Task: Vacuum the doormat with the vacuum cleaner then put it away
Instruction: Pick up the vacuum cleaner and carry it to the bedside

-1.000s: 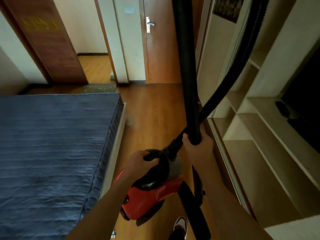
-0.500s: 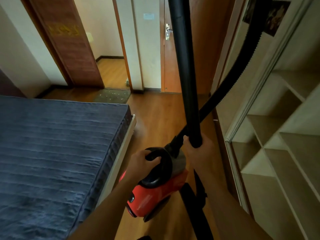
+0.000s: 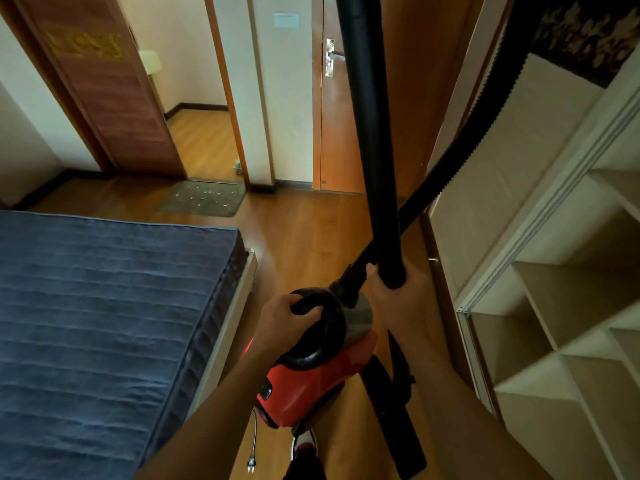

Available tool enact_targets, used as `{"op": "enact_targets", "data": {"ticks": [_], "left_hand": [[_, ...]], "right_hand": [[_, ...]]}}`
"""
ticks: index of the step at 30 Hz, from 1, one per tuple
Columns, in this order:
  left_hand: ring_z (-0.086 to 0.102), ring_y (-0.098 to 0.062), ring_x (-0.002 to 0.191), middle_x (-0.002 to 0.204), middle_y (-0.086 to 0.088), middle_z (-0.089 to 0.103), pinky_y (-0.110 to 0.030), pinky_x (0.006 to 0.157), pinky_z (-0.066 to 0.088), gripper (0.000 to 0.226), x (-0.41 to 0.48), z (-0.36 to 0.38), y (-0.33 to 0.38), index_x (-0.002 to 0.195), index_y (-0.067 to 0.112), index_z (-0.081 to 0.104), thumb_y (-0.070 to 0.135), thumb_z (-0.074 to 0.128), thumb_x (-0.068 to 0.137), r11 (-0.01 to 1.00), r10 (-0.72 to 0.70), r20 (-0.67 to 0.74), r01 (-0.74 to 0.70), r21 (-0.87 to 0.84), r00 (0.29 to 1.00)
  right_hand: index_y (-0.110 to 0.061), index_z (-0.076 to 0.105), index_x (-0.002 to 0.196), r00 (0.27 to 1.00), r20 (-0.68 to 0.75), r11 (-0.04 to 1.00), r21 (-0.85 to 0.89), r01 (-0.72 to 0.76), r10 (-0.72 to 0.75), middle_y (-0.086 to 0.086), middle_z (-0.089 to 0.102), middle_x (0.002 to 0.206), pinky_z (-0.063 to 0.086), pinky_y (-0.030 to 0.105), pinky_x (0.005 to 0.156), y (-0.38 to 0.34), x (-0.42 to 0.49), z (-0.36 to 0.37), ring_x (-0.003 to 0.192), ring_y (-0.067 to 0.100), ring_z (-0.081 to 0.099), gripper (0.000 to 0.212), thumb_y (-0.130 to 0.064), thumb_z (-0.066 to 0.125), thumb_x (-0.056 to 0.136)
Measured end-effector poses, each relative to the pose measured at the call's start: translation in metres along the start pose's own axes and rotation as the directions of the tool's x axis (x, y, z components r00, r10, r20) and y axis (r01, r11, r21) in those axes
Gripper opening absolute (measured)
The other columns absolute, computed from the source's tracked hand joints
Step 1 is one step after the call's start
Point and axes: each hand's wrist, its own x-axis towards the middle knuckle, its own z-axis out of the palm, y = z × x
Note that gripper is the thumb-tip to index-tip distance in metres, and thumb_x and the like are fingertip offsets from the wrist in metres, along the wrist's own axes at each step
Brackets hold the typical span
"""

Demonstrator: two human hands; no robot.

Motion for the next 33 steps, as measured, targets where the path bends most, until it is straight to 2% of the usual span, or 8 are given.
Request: {"op": "enact_targets", "data": {"ticks": [7,14,16,18,21,27,30,33], "left_hand": [[0.053,-0.005,0.045,0.051,0.007,0.054,-0.014,0.044,0.034,0.029,0.145,-0.028,-0.022,0.062,0.022,0.06,0.032,0.071,0.087,1.0,0.019,0.028,-0.019,0.003,0.999],[0.059,-0.016,0.051,0.058,-0.001,0.062,-0.029,0.048,0.045,0.023,0.244,-0.043,-0.036,0.069,0.019,0.065,0.034,0.072,0.087,0.997,0.047,0.003,-0.047,0.066,0.999],[0.058,-0.017,0.05,0.055,-0.002,0.061,-0.036,0.048,0.046,0.031,0.272,-0.042,-0.043,0.066,0.017,0.064,0.043,0.069,0.083,0.996,0.04,-0.019,-0.038,0.078,0.999],[0.058,-0.016,0.048,0.054,-0.002,0.06,-0.039,0.048,0.046,0.039,0.302,-0.039,-0.051,0.063,0.019,0.063,0.054,0.062,0.078,0.994,0.034,-0.033,-0.03,0.101,0.999],[0.053,-0.01,0.044,0.05,0.002,0.057,-0.03,0.044,0.039,0.034,0.347,-0.03,-0.055,0.059,0.026,0.06,0.054,0.063,0.078,0.995,0.007,-0.033,-0.004,0.104,0.999],[0.045,-0.008,0.039,0.049,0.004,0.053,-0.023,0.044,0.032,0.036,0.449,0.001,-0.048,0.056,0.029,0.054,0.04,0.07,0.087,0.994,-0.044,-0.012,0.045,0.1,0.999],[0.044,-0.007,0.04,0.048,0.007,0.049,-0.018,0.045,0.029,0.038,0.498,0.011,-0.035,0.056,0.031,0.051,0.039,0.07,0.088,0.993,-0.063,-0.05,0.067,0.099,0.997],[0.047,-0.009,0.043,0.05,0.008,0.05,-0.017,0.044,0.03,0.037,0.548,0.016,-0.022,0.057,0.03,0.051,0.037,0.071,0.088,0.992,-0.069,-0.118,0.08,0.097,0.991]], "right_hand": [[-0.012,0.069,0.09,0.999,-0.003,0.999,0.012,-0.034,0.034,0.007,0.07,0.081,0.057,0.025,0.066,0.002,0.124,0.072,0.076,0.013,0.068,0.017,-0.028,0.072,0.092],[-0.004,0.062,0.077,0.999,0.014,0.997,0.077,-0.031,0.03,0.009,0.056,0.064,0.045,0.02,0.054,0.012,0.21,0.123,0.056,0.018,0.054,0.024,-0.019,0.071,0.093],[0.002,0.061,0.077,1.0,0.006,0.995,0.097,-0.027,0.027,0.02,0.057,0.067,0.045,0.023,0.055,0.019,0.235,0.136,0.057,0.021,0.054,0.026,-0.017,0.072,0.092],[0.005,0.059,0.075,1.0,0.004,0.995,0.096,-0.011,0.011,0.023,0.055,0.066,0.041,0.016,0.053,0.025,0.263,0.147,0.058,0.018,0.051,0.028,-0.012,0.073,0.091],[-0.002,0.058,0.071,1.0,0.009,0.997,0.081,0.007,-0.008,0.018,0.054,0.063,0.039,0.013,0.052,0.04,0.313,0.16,0.057,0.019,0.05,0.027,-0.011,0.073,0.091],[-0.028,0.061,0.076,0.999,0.029,0.998,0.059,0.015,-0.016,0.0,0.059,0.064,0.047,0.032,0.054,0.084,0.429,0.184,0.059,0.021,0.059,0.019,-0.039,0.069,0.089],[-0.026,0.057,0.07,0.998,0.055,0.997,0.074,0.006,-0.01,0.01,0.059,0.062,0.048,0.035,0.055,0.095,0.491,0.194,0.057,0.029,0.059,0.026,-0.025,0.073,0.091],[-0.017,0.056,0.067,0.996,0.084,0.997,0.072,0.006,-0.012,0.004,0.055,0.06,0.043,0.027,0.053,0.098,0.548,0.206,0.052,0.011,0.052,0.03,-0.015,0.075,0.09]]}}
